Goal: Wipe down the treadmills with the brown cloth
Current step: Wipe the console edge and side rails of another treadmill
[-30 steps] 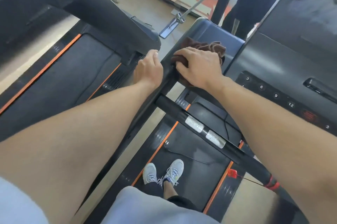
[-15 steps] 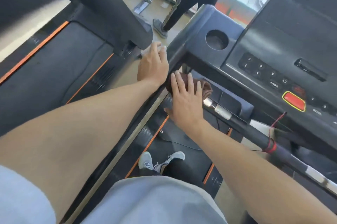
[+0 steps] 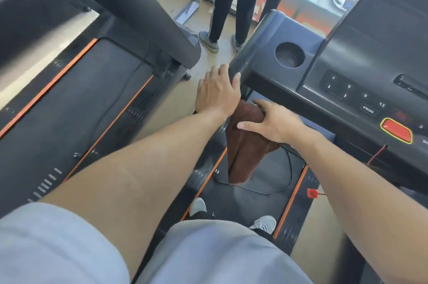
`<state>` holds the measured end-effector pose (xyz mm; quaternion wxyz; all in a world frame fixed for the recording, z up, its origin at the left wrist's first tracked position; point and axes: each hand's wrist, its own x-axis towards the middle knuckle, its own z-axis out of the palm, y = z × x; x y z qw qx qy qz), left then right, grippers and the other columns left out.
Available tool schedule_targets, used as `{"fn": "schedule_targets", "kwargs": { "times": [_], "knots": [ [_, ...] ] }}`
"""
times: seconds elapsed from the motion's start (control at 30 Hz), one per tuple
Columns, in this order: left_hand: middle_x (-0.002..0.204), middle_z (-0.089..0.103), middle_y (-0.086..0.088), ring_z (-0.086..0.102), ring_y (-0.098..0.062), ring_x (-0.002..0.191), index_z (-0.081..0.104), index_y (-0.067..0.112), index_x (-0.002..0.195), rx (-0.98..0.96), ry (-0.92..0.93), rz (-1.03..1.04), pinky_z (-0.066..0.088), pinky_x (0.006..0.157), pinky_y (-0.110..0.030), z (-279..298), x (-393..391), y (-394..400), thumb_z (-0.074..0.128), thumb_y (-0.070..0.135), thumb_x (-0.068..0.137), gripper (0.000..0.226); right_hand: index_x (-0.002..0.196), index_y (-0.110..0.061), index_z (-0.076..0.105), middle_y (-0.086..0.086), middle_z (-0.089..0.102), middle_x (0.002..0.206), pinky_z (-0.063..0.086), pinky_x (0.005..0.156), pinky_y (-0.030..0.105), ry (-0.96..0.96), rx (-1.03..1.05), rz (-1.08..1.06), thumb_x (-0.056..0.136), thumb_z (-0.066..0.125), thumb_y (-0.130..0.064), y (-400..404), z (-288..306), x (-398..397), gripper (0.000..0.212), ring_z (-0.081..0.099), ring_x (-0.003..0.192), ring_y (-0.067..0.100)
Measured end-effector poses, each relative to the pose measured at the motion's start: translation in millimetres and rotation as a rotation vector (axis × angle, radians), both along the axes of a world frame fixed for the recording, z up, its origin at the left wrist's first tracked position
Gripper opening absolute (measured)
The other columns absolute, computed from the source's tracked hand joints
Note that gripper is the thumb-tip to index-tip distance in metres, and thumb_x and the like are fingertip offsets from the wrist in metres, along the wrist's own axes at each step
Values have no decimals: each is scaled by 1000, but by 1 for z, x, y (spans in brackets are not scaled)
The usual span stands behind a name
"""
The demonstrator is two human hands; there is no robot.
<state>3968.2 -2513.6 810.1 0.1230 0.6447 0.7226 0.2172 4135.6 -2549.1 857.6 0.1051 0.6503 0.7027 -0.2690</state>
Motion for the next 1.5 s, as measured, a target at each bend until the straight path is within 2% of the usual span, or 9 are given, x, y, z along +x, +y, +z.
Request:
{"fn": "schedule_targets", "kwargs": {
  "times": [0.2,0.3,0.43,0.67,0.87,1.2,1.3,1.37,1.5],
  "knots": [
    [172,6,-6,9,-25,157,22,26,161,-31,195,-293,16,125,-49,1,1,-4,40,84,83,99,121,-22,64,0,80,88,59,85,43,311,-232,-309,73,35,-100,2,-11,32,96,77,77,22],
    [172,-7,0,-6,-22,158,48,36,149,-40,237,-438,6,127,-51,0,-1,-5,41,86,82,84,97,-16,73,-3,74,70,47,61,31,175,-215,-408,74,46,-97,-5,-6,38,89,65,60,12],
    [173,-2,2,-11,-23,158,76,37,111,-37,352,-533,0,126,-54,-1,1,-4,30,80,91,67,113,-17,74,3,73,108,51,91,38,240,-188,-480,69,48,-100,-12,-6,37,97,67,99,25],
    [172,-10,3,-19,-23,156,77,28,104,-109,439,-538,-5,125,-57,5,1,-5,29,66,99,62,105,-32,73,-11,77,104,59,90,40,688,173,-627,96,71,-30,-26,-12,28,10,72,97,12],
    [171,15,1,1,-23,159,63,22,119,-10,317,-526,8,126,-53,1,-1,-3,38,46,105,38,95,-25,75,-8,78,109,56,101,40,1029,490,-618,86,66,17,-27,0,11,43,72,108,9],
    [172,5,0,0,-19,159,10,19,164,-64,259,-347,10,127,-49,-1,3,-2,21,53,108,66,140,-24,63,0,54,146,37,116,40,298,564,-327,88,81,-33,-24,5,29,56,44,138,22],
    [172,7,2,2,-17,159,10,19,164,-73,199,-348,10,127,-47,2,2,-2,23,49,109,63,151,-20,48,5,53,148,43,111,46,148,194,-35,79,83,-52,-22,-4,11,85,49,136,29],
    [172,8,3,2,-16,158,13,20,164,-75,184,-345,11,128,-45,2,2,-3,23,53,108,65,152,-21,40,6,57,141,46,102,44,-58,131,84,74,81,-63,-21,-19,-4,98,56,128,32],
    [172,9,2,3,-17,158,19,19,163,-83,186,-349,15,127,-43,4,2,-3,26,57,106,69,118,-18,53,4,70,107,43,66,36,-152,285,78,81,71,-58,-10,-35,-19,57,70,95,33]
  ]
}}
